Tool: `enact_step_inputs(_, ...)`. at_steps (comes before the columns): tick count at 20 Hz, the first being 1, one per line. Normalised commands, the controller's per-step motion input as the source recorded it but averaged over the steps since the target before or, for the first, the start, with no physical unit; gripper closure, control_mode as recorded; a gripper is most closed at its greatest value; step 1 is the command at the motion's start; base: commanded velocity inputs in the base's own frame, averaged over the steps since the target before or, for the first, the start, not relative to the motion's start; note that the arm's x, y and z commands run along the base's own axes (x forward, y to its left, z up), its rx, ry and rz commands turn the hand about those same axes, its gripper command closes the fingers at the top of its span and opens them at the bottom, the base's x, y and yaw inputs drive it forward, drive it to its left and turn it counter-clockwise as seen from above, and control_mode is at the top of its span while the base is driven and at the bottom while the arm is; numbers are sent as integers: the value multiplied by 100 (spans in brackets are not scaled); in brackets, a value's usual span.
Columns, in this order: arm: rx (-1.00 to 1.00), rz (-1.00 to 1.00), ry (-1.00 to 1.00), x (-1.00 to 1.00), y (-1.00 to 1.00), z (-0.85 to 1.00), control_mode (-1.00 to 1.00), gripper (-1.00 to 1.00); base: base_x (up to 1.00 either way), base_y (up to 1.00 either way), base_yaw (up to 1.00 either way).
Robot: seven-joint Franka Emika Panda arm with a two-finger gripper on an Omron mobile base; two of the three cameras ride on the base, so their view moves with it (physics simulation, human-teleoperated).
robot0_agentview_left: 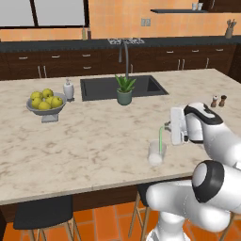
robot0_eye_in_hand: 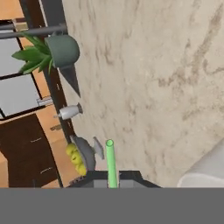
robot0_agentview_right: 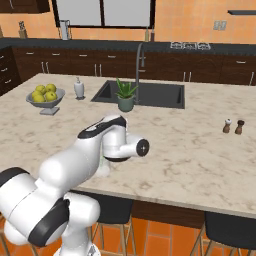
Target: Take a straw from the drawer in front and place it inside the glass cup on the dining counter.
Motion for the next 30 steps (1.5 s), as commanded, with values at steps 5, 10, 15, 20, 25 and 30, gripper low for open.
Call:
enact_step_inputs(5, 0, 0, 14, 2, 11, -19, -100, 100, 0, 0, 0)
enact_step_inputs(10, 2, 0, 12, 1, 9, -10, -100, -100, 0, 0, 0)
enact_step_inputs(15, 4, 0, 4, 0, 0, 0, -100, -100, 0, 0, 0)
enact_step_inputs(20, 5, 0, 0, 0, 0, 4, -100, -100, 0, 0, 0)
enact_step_inputs(25, 4, 0, 0, -1, -2, 8, -100, -100, 0, 0, 0)
enact_step_inputs(30, 2, -2, 0, -28, -23, 54, -100, -100, 0, 0, 0)
